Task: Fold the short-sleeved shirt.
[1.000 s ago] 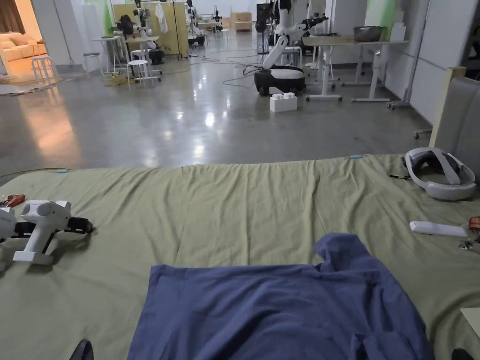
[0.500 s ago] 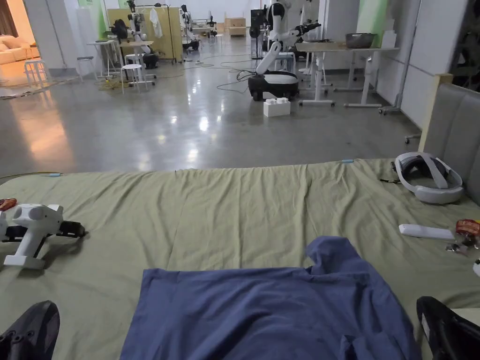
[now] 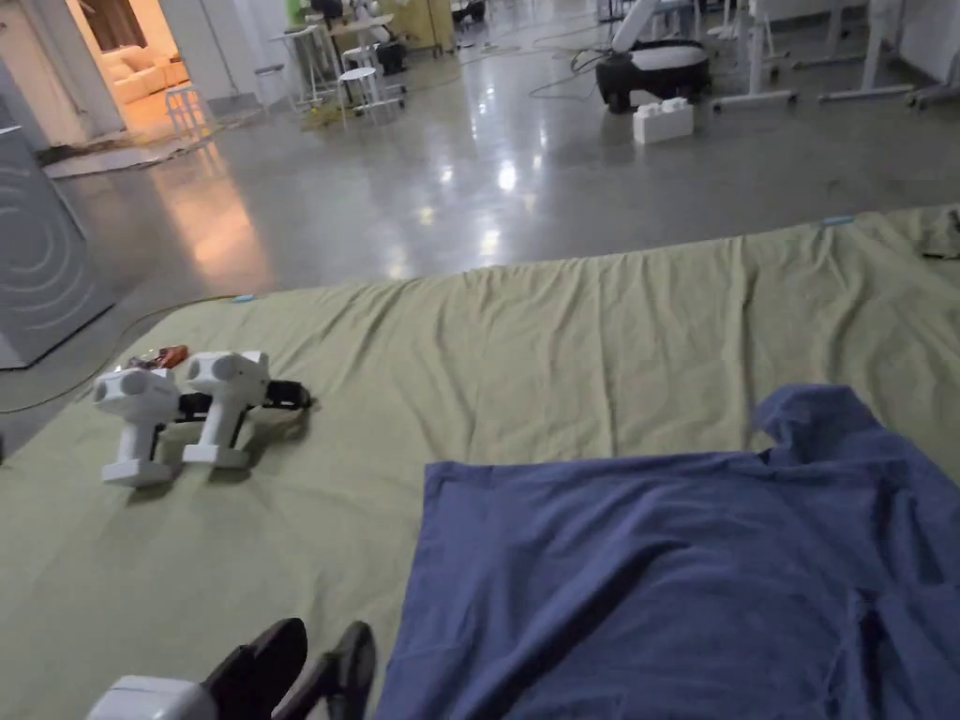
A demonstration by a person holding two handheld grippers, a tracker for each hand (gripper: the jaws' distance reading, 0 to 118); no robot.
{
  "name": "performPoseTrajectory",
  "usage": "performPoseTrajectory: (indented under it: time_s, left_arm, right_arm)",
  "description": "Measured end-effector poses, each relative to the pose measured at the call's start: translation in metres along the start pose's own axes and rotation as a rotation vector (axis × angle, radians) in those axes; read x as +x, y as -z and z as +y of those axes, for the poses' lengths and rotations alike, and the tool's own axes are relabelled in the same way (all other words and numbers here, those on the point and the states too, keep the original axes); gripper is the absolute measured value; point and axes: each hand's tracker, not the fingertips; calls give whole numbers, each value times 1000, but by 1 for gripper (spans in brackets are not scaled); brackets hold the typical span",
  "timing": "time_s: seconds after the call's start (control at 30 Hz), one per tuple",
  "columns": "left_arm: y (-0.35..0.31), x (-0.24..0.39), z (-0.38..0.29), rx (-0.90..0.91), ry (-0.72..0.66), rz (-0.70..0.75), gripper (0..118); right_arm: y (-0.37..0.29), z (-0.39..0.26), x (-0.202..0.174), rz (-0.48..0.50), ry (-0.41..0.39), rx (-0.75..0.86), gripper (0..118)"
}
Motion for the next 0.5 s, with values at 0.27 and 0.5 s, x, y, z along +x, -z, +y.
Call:
performPoseTrajectory:
  time_s: [0.27, 0.5]
  left_arm:
    - [122, -90, -70, -448, -119, -15, 84]
    - [183, -113, -111, -606, -144, 32, 81]
  right_arm:
    - [12, -30, 16, 7, 119, -134, 2]
    - [18, -41, 27, -5, 200, -199, 2]
